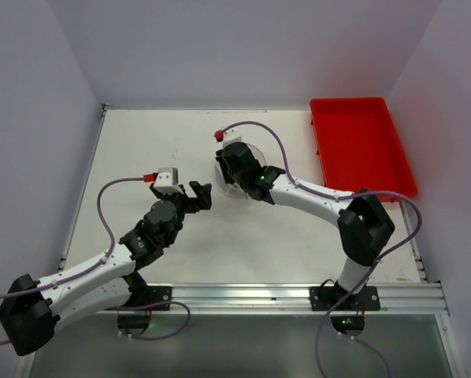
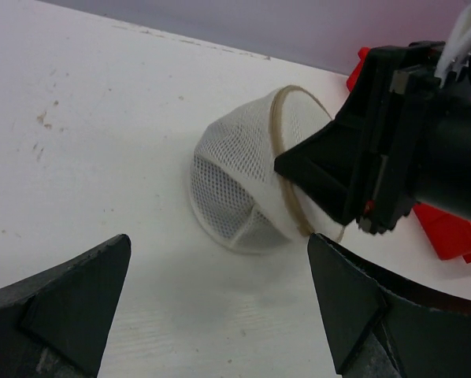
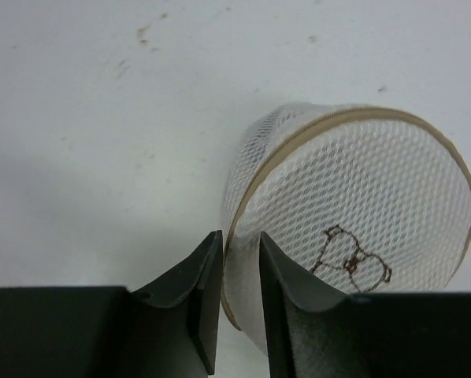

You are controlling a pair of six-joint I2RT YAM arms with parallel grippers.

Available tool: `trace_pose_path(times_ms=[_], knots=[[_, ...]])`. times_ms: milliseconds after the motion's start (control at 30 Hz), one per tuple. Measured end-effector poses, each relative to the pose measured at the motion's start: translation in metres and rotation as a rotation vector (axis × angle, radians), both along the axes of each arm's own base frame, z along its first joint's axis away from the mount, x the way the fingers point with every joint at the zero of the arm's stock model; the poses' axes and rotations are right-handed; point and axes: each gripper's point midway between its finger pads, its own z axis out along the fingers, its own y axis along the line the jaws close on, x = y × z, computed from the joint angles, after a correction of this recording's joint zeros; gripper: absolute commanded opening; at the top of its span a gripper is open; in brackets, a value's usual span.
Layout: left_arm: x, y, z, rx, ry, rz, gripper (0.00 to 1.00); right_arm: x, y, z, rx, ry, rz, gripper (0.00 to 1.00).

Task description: Unzip the laundry bag and remove the bra

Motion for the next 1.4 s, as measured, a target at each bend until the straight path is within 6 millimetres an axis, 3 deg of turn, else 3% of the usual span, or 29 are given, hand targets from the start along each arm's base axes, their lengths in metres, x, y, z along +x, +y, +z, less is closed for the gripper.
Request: trace_pose_path(times_ms=[67,167,367,467,633,733,900,1167,1400], knots=[[0.0,0.002,0.001,-0.002,-0.004,0.011,0.98,-0.021,0.019,0.005,0.05,0.026,0.026,0.36],[0.0,0.003,0.003,-0.005,-0.007,0.016,0.98,-0.031,0.022,0.004,0.09,0.067,0.006,0.47],[-0.001,-0.003,-0.001,-0.02,0.008,-0.009,0.96,-0.03,-0.002,0.002,0.077,0.118,-0.066,0.5],[-0.001,-0.006,-0.007,-0.007,0.025,-0.021,0.96,-0.04,-0.019,0.018,0.081,0.103,-0.088,0.5],[0.004,-0.007,-0.031,0.055,0.091,-0.017,0.96,-0.075,-0.054,0.047,0.16,0.071,-0.079,0.49],[0.009,-0.008,-0.047,0.095,0.142,-0.02,0.94,-0.096,-0.068,0.037,0.182,0.093,-0.055,0.47],[0.013,-0.016,-0.069,0.124,0.209,-0.065,0.93,-0.121,-0.077,-0.002,0.171,0.184,-0.018,0.44],[0.017,-0.032,-0.086,0.114,0.261,-0.155,0.88,-0.145,-0.05,-0.03,0.255,0.3,0.067,0.39],[0.02,-0.044,-0.086,0.098,0.263,-0.214,0.79,-0.156,-0.025,-0.038,0.296,0.323,0.122,0.39]])
